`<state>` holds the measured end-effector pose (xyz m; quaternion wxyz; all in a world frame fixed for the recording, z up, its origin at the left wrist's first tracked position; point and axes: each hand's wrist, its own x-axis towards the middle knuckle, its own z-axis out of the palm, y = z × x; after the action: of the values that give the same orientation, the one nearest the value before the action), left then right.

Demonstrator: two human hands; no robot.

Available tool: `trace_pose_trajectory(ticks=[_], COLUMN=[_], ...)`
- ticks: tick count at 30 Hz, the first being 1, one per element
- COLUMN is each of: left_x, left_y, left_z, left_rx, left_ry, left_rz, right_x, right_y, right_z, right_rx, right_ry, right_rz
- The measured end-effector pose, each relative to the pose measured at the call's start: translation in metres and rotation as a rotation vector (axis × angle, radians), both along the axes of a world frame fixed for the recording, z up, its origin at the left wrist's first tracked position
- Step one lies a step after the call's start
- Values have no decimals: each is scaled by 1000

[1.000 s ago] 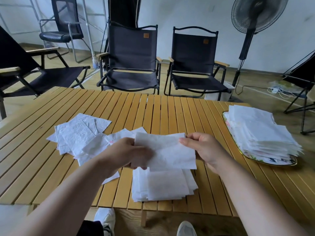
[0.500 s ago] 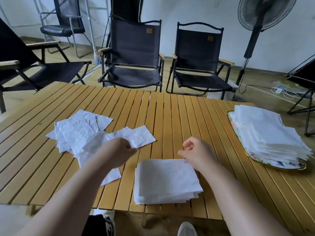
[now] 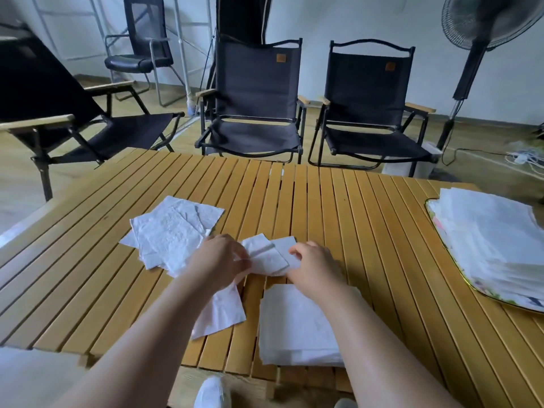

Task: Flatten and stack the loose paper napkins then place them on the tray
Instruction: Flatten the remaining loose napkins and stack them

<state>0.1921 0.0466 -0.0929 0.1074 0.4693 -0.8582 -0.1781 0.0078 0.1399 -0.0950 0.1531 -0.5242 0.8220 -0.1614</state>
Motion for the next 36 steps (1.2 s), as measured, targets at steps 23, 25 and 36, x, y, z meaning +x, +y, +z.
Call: trace_pose_trajectory(ticks=[23, 25, 36], left_x=[-10, -15, -30], left_y=[63, 65, 51], left_z=[76, 68, 38], left_rx=[601, 710, 468], left_ry=[401, 308, -19], left_rz=[-70, -60, -80], right_x=[-52, -53, -36], right_y=[88, 92, 64], right_z=[61, 60, 50], right_rx=[49, 165, 340], right_ry=[-682, -671, -46], right_rz=[12, 3, -187])
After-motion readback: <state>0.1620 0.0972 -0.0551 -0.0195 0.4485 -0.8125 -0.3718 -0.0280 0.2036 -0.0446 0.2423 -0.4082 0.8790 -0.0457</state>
